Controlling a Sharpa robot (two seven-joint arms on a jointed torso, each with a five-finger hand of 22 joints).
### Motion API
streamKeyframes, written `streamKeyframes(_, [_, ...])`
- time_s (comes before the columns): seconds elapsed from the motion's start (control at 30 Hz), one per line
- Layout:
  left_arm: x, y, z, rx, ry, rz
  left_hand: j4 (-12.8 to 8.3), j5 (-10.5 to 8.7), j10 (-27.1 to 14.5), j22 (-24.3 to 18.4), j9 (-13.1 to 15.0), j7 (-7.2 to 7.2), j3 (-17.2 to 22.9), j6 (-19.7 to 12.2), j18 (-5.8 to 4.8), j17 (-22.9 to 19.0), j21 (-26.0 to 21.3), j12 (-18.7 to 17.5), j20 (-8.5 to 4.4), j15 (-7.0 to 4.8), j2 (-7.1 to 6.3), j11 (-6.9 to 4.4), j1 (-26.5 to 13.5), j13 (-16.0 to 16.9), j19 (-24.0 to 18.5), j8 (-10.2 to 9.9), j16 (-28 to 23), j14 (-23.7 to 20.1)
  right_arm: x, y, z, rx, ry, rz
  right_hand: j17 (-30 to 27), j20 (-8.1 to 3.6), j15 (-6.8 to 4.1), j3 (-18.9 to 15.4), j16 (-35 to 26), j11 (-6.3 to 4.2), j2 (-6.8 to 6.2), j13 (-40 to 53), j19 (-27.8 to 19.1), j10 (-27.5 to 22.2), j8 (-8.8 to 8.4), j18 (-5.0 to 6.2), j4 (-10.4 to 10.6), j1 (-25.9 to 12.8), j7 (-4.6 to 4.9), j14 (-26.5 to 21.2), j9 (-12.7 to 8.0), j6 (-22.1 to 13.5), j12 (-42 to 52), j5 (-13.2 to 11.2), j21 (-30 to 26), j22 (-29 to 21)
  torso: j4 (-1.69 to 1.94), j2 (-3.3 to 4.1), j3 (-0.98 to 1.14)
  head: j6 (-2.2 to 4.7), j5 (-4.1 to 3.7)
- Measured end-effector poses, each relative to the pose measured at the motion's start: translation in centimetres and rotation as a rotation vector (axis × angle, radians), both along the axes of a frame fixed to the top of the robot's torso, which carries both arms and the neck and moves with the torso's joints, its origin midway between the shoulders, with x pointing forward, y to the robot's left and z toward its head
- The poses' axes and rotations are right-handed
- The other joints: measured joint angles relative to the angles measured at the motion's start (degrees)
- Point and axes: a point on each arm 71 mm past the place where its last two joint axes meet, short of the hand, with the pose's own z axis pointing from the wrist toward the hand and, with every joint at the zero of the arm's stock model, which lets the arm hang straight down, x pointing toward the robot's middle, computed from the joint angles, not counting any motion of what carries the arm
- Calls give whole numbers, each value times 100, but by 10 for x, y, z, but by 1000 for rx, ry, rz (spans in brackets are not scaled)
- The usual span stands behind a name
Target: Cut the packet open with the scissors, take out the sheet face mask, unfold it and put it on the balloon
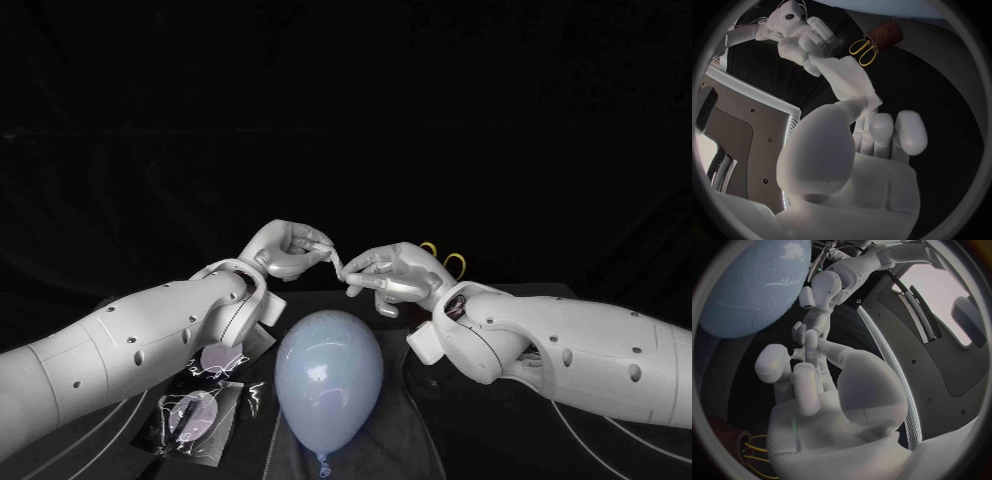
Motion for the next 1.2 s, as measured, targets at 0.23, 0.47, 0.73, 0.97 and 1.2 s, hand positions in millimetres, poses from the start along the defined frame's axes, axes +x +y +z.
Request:
streamKeyframes(0.23, [3, -6, 1, -41, 2, 27, 0, 2, 0, 0, 0, 20, 0, 20, 0, 1, 0, 24, 0, 1, 0, 0, 0, 10, 0, 0, 0, 0, 5, 16, -2, 7, 8, 23, -125, 37, 0, 24, -49, 42, -2, -9, -107, -272, 50, 19, 40, -93, 44, 0, 202, -148, -103, 26, -222, -121, 0, 4, -1, 23, 13])
streamKeyframes(0.47, [5, -4, 0, -125, 42, 39, 0, 2, 0, -36, 0, 20, 0, 20, 0, -108, -32, 24, 19, 16, -1, 0, -2, 21, -23, 0, -62, -27, 6, 15, -4, 13, 20, 24, -335, 161, 144, -358, -133, 201, -231, -143, -289, -637, -206, 105, 78, -223, 218, 1, 482, -421, -379, 56, -527, -318, -5, 5, -3, 34, 14])
streamKeyframes(0.73, [6, 9, -3, -252, 144, 3, 0, 2, -2, -261, 0, 20, 0, 20, 0, -499, -192, 34, 3, -10, 10, 2, -115, 39, -208, -4, -257, -224, 7, -4, -4, 8, 18, -8, -268, 161, 144, -445, -134, 186, -309, -145, -289, -568, -272, 105, 45, -169, 218, 1, 409, -421, -379, 56, -456, -269, -9, 5, -1, 50, 30])
streamKeyframes(0.97, [0, 11, -5, -364, 256, -112, 10, -2, -10, -337, 1, 20, -41, 20, -1, -612, -239, 34, 9, -17, 25, 10, -144, 39, -256, -10, -304, -265, 9, -25, -2, 0, -11, -63, -187, 162, 144, -541, -103, 149, -279, -126, -223, -460, -406, 103, 47, -93, 185, 0, 346, -387, -332, 56, -327, -185, -9, 11, 3, 33, 37])
streamKeyframes(1.2, [-12, 8, -4, -439, 343, -238, 10, -3, -10, -342, 1, 20, -41, 20, -1, -612, -242, 34, 10, -29, 25, 10, -144, 39, -256, 13, -304, -279, 20, -44, -3, -12, -33, -138, -159, 164, 144, -596, -78, 192, -280, -161, -182, -503, -537, 102, 101, -95, 224, 0, 273, -427, -371, 56, -327, -175, -6, 11, 5, -20, 30])
